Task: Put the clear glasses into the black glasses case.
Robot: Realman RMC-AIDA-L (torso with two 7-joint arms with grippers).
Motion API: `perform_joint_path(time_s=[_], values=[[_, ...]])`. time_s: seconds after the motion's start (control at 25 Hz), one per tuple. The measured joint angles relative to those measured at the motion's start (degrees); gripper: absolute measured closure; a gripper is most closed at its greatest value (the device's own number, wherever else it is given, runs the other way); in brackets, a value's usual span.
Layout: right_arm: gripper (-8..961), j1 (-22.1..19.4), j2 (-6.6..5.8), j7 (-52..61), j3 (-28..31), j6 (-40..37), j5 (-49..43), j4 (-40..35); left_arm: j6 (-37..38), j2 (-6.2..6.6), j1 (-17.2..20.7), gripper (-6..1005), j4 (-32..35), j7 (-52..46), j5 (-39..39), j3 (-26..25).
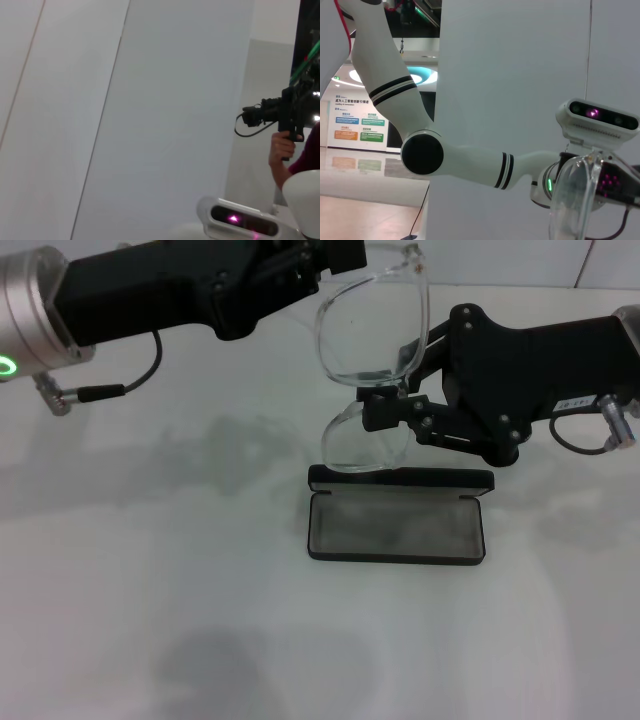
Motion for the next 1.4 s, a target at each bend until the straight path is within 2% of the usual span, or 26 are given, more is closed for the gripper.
perform_joint_path(time_s=[0.36,0.48,0.64,1.4], values=[[841,0.06,0.16,0.00,0.00,-0.24,-0.78,-0.21,-0.98,-0.16,-0.84,872,0.00,0.73,-0.20,-3.21],[841,0.11,0.23,0.00,0.00,-0.16,-0.92,-0.41,-1.00,-0.24,-1.98,873,0.00,0.54,0.14,-2.22],[841,0.10,0.12,0.00,0.00,-0.01,-0.93,-1.05,-0.94,0.01,-3.44,873,-0.06,-0.27,1.17,1.73],[840,-0.45,0.26,-0.77,0.00,-0.17,-0.92,-1.06,2.86,0.61,-4.09,874,-0.70,-2.07,3.04,2.39]])
